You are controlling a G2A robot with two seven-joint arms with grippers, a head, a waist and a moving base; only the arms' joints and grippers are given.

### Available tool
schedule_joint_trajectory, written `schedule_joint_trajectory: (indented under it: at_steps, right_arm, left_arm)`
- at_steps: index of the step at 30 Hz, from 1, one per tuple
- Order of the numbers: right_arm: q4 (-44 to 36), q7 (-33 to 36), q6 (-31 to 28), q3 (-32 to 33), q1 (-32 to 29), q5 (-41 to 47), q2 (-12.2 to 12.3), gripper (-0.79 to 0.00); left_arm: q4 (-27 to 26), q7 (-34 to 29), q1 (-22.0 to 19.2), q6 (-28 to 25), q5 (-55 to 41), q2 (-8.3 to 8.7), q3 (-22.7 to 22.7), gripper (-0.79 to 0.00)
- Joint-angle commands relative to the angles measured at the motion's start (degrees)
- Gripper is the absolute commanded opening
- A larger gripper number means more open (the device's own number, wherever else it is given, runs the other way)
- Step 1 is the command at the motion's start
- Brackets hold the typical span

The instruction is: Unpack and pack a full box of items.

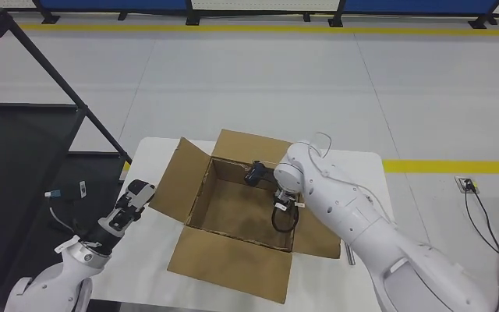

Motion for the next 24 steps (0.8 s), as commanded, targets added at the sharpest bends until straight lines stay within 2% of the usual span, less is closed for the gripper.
schedule_joint_trajectory:
  at_steps: [1, 5, 7, 9, 11, 14, 24]
  right_arm:
    - [0.7, -0.1, 0.3, -0.2, 0.2, -0.2, -0.3, -0.403]
    - [1.9, -0.5, 0.1, -0.4, 0.6, -0.2, -0.9, -0.443]
    - [2.3, -0.7, 0.1, -0.5, 0.8, -0.4, -1.1, -0.542]
    - [2.7, -0.7, 0.1, -0.5, 1.0, -0.4, -1.3, -0.573]
    - [3.0, -0.9, -0.1, -0.3, 1.2, -0.2, -1.4, -0.69]
    - [2.9, -1.1, -0.6, 0.2, 1.6, 0.4, -1.5, -0.785]
    - [0.2, -0.9, -2.1, 1.8, 0.8, 2.2, -1.1, -0.785]
  left_arm:
    - [0.0, 0.0, 0.0, 0.0, 0.0, 0.01, 0.0, 0.0]
    - [-0.1, 0.1, 0.1, 0.0, 0.1, 0.03, -0.1, 0.0]
    - [-0.1, 0.1, 0.1, -0.1, 0.2, 0.03, -0.1, 0.0]
    - [-0.1, 0.1, 0.2, -0.2, 0.2, 0.04, -0.1, 0.0]
    - [-0.1, 0.0, 0.2, -0.1, 0.1, 0.05, -0.1, 0.0]
    - [-0.1, 0.1, 0.3, -0.1, 0.2, 0.06, 0.0, 0.0]
    - [-0.3, 0.3, 0.4, -0.3, 0.3, 0.06, 0.2, 0.0]
